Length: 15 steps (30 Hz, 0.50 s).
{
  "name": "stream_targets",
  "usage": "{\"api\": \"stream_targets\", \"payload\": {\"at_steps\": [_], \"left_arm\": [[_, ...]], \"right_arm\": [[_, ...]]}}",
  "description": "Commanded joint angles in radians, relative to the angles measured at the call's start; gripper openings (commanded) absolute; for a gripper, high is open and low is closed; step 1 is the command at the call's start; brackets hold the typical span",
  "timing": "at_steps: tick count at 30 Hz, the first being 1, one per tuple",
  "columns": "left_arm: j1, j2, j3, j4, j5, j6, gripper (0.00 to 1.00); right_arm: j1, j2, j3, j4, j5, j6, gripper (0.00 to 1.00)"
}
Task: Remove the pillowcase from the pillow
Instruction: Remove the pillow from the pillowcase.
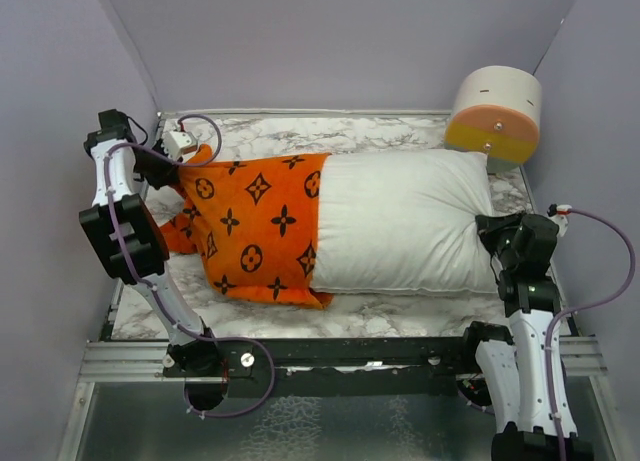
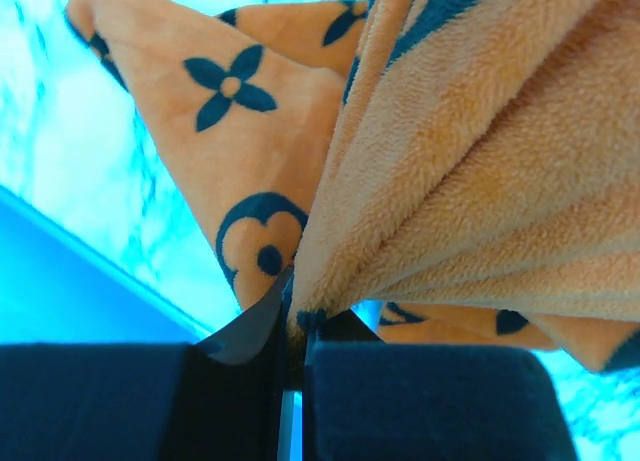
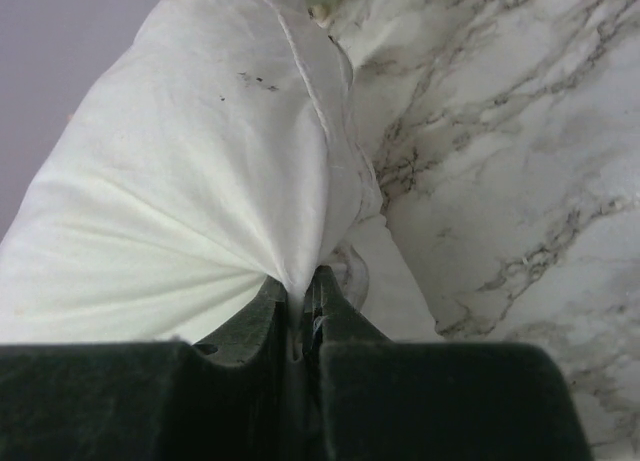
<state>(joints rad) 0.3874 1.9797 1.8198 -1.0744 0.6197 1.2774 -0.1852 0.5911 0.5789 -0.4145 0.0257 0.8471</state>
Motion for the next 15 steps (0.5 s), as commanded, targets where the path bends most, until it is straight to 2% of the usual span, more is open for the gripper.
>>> {"api": "stream_targets", "payload": {"at_steps": [1, 5, 13, 15], "left_arm": [[0.097, -0.056, -0.147, 0.27, -0.25, -0.032, 0.0], [0.141, -0.079, -0.176, 0.482, -0.368, -0.105, 0.0], [0.136, -0.065, -0.051, 0.59, -0.458, -0.273, 0.0], [0.134, -0.052, -0.022, 0.607, -0.474, -0.31, 0.0]], "right_arm": [[-0.025, -0.068, -0.005, -0.069, 0.248, 0.051, 0.01], [-0.025, -0.101, 0.007, -0.124, 0.317, 0.064, 0.01], [-0.025, -0.24, 0.027, -0.311, 0.527, 0.126, 0.01], [-0.025, -0.271, 0.031, -0.333, 0.536, 0.146, 0.01]]}}
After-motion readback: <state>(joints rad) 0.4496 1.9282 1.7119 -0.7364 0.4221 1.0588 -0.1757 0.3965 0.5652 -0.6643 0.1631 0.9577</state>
